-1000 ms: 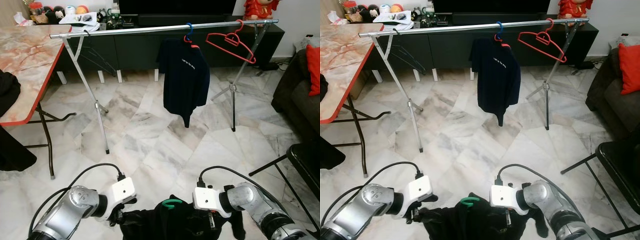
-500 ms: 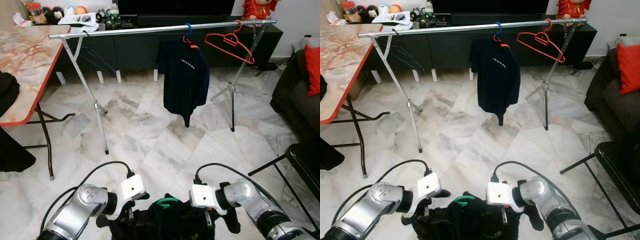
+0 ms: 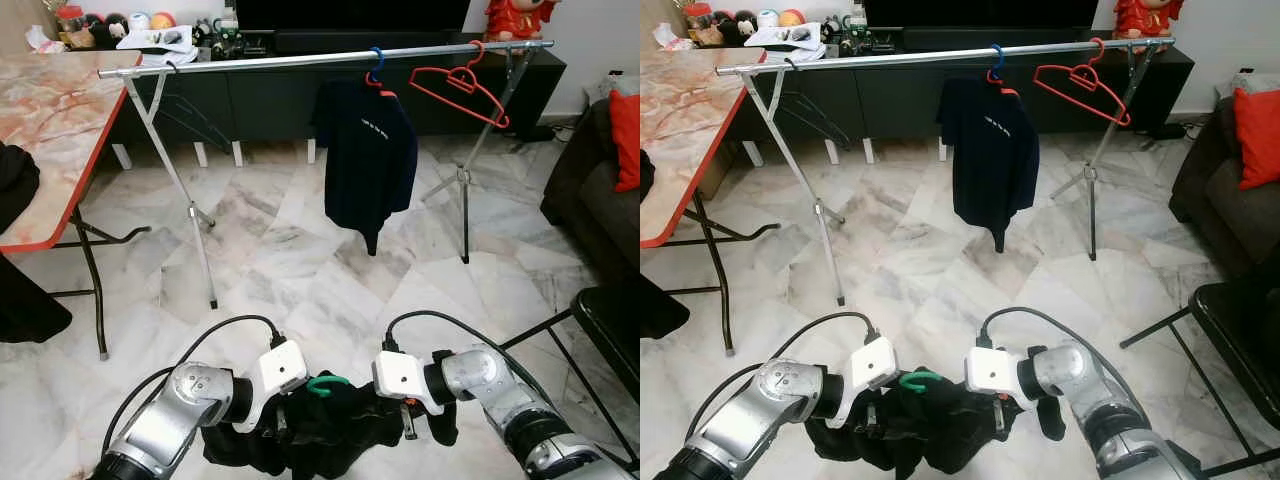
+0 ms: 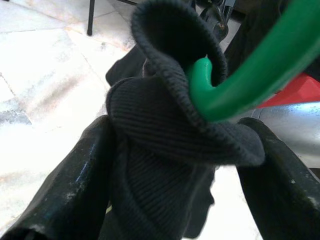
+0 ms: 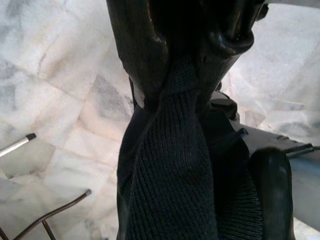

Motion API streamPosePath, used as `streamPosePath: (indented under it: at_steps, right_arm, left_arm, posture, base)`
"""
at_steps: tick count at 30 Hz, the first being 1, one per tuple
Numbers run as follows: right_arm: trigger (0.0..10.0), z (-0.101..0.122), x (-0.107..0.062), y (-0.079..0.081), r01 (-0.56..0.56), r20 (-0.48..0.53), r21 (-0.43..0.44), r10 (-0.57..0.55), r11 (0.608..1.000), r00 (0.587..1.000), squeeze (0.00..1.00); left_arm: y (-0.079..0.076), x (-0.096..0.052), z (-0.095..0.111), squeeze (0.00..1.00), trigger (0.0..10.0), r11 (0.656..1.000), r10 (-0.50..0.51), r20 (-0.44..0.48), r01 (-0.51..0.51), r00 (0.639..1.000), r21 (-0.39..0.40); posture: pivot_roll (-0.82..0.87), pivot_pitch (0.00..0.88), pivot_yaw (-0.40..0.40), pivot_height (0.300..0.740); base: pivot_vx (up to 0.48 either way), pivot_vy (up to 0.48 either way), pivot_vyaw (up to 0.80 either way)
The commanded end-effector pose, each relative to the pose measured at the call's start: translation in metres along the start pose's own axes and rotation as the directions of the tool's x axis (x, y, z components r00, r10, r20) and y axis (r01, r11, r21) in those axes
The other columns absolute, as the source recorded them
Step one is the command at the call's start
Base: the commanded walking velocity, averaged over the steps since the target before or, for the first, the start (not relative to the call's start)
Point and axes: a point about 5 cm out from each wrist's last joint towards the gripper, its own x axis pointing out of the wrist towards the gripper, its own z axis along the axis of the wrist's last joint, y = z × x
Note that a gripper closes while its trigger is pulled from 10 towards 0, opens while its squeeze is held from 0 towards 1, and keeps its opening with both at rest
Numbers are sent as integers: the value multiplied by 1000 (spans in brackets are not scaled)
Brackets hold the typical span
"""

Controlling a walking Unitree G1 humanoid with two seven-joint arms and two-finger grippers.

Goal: Hang hanger

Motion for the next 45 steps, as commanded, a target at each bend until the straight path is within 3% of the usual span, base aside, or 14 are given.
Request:
streamPosePath:
  at_steps: [1,2,3,4,6,7,8,45]
  right_arm:
    - [0,16,-2,-11,23,59,-34,-21,999,998,0]
    - [0,16,-2,-11,23,59,-34,-21,999,998,0]
    - [0,18,-1,-11,19,69,-37,-16,999,997,0]
    - [0,20,0,-12,20,74,-38,-17,999,997,0]
    - [0,21,0,-13,21,79,-38,-18,999,997,0]
    - [0,22,1,-14,23,83,-39,-19,999,996,0]
    - [0,23,1,-14,24,84,-39,-21,999,996,0]
    - [0,23,-2,-18,48,95,0,-48,999,994,0]
  left_arm:
    - [-2,3,5,0,7725,1000,-15,5,15,1000,19]
    - [-2,3,5,0,7725,1000,-15,5,15,1000,19]
    - [-1,4,5,0,6902,1000,-13,5,13,1000,17]
    - [-1,4,5,0,4824,1000,-11,5,11,1000,15]
    - [-1,5,5,0,4314,1000,-9,7,9,1000,12]
    - [-1,5,5,0,1647,1000,-3,10,3,1000,8]
    - [-1,5,4,0,0,1000,1,12,-1,1000,4]
    - [5,0,0,0,0,999,26,11,-26,1000,-20]
  posture:
    - [20,101,-28,740]
    - [20,101,-28,740]
    - [19,104,-28,740]
    - [19,104,-28,740]
    - [19,107,-29,740]
    - [18,110,-29,740]
    - [18,110,-29,740]
    - [19,123,-26,740]
  base:
    - [0,0,0]
    - [0,0,0]
    - [0,0,0]
    - [0,0,0]
    - [0,0,0]
    - [0,0,0]
    - [0,0,0]
    - [0,0,0]
